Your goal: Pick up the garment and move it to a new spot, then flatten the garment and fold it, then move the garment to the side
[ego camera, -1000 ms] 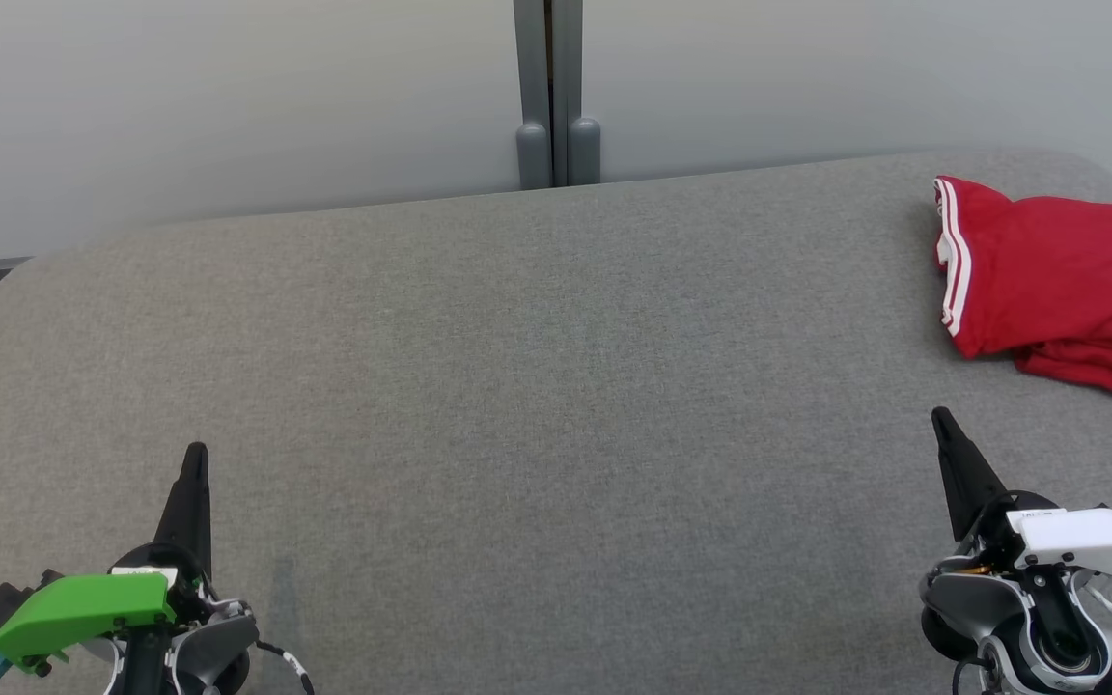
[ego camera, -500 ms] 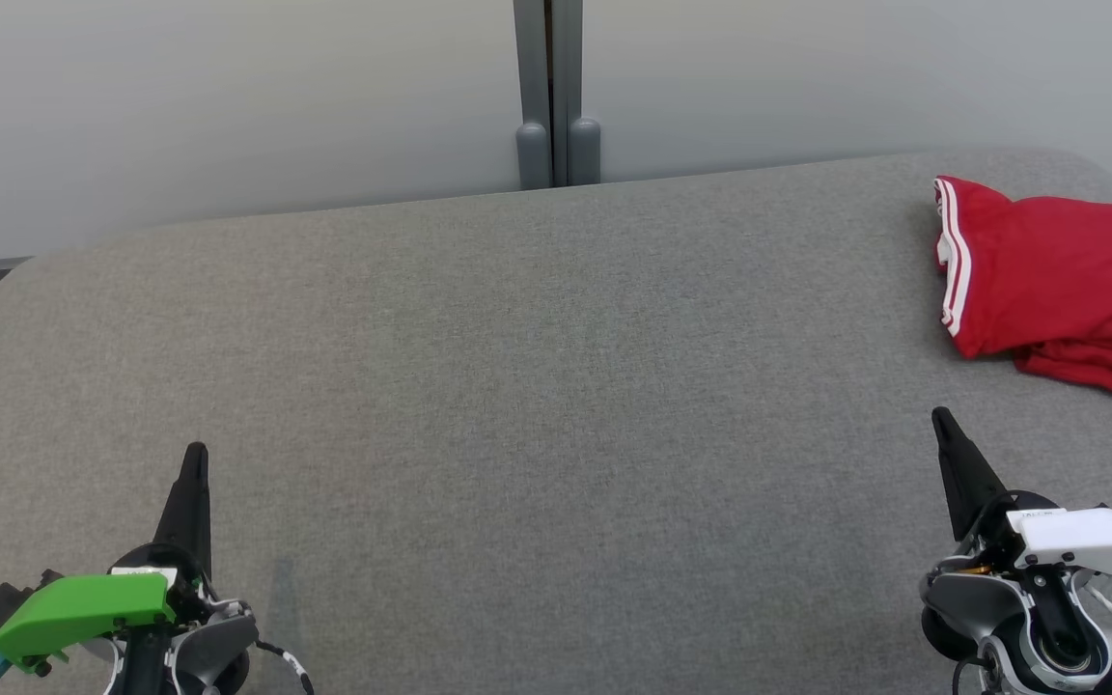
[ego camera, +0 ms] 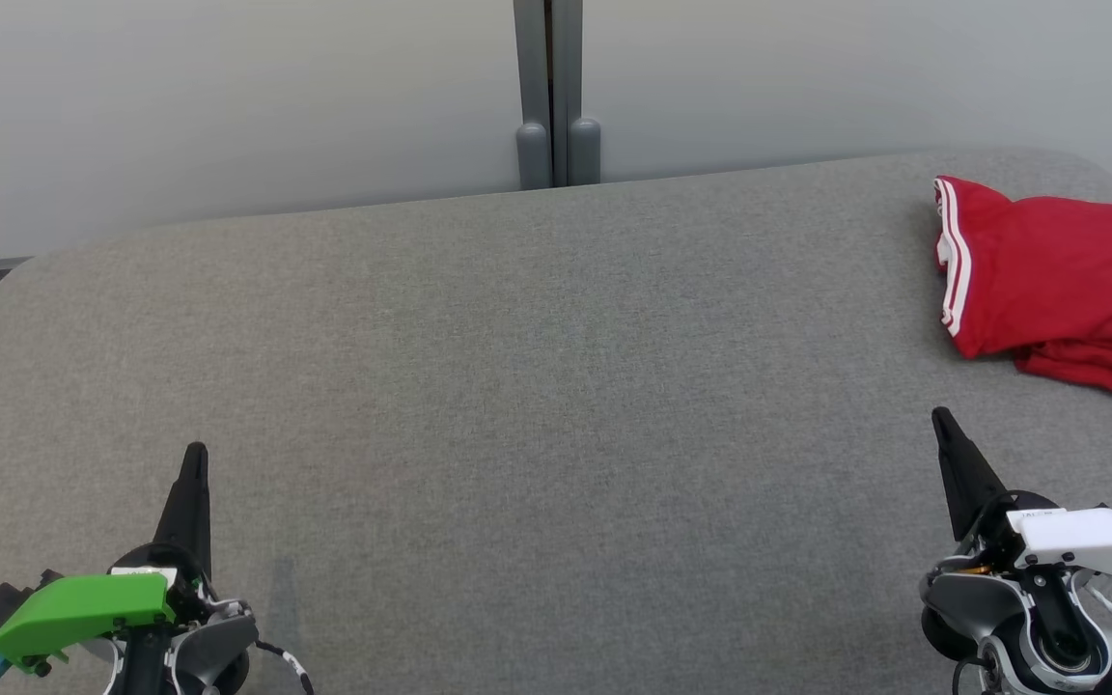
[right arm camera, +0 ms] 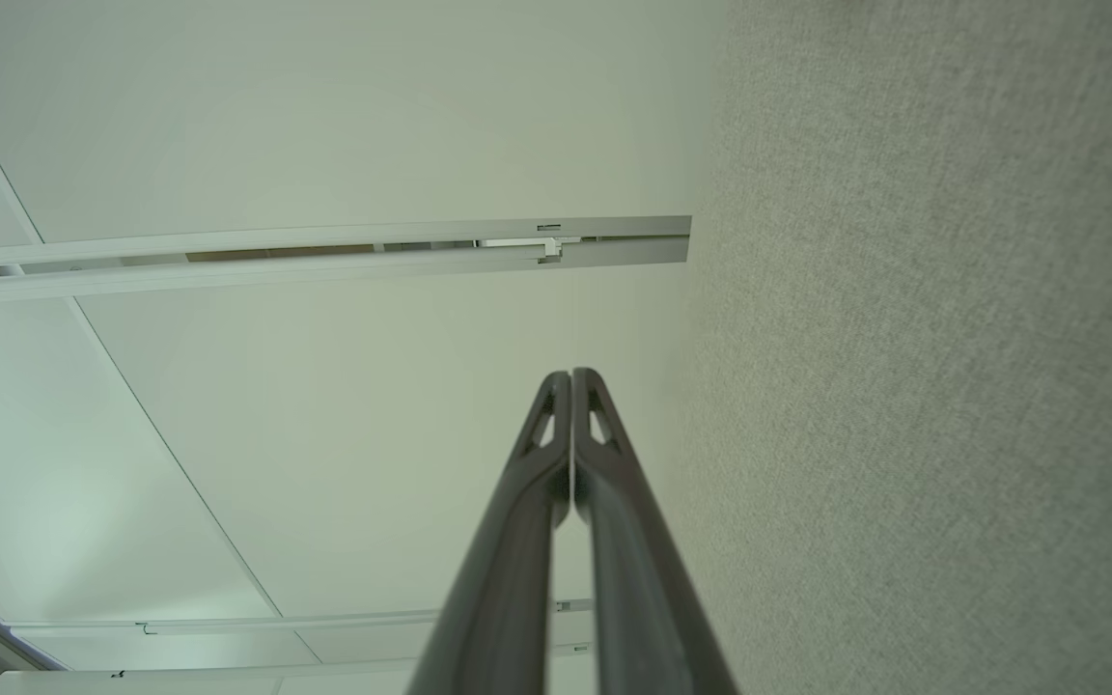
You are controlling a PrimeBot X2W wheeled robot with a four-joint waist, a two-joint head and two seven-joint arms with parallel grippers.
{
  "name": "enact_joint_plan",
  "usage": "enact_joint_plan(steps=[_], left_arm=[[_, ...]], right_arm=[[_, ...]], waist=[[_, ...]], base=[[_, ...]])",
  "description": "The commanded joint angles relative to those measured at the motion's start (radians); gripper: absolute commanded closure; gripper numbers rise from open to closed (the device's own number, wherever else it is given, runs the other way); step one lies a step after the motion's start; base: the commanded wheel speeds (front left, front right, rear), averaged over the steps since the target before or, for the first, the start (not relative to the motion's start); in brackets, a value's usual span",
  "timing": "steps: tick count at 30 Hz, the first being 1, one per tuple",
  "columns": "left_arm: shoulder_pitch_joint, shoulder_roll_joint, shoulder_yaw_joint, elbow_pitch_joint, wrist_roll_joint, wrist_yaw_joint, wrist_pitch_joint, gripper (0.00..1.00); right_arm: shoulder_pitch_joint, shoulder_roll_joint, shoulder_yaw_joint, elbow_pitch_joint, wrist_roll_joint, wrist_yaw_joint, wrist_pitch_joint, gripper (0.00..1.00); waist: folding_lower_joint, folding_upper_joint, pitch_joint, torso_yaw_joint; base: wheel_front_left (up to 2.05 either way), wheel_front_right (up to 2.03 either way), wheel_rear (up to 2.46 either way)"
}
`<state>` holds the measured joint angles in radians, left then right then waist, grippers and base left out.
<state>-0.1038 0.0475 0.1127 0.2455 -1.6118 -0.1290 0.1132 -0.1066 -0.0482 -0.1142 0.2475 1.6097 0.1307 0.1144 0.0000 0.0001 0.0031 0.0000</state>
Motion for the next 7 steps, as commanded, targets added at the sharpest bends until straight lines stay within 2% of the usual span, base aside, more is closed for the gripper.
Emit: enact_joint_plan(steps=[1,7], left_arm=[[-0.012,0.007,0.003,0.001,-0.003,-0.005,0.004,1.0],[-0.012,0.007,0.004,0.001,-0.002,-0.005,0.005,1.0]], right_arm=[[-0.006,-0.004,-0.001,-0.005,0.006,0.0,0.003,1.0],[-0.006,-0.004,-0.001,-0.005,0.006,0.0,0.003,1.0]], waist=[[0.0,-0.0001,0.0,0.0],[0.0,-0.0001,0.0,0.0]], base=[[0.0,0.0,0.0],[0.0,0.0,0.0]])
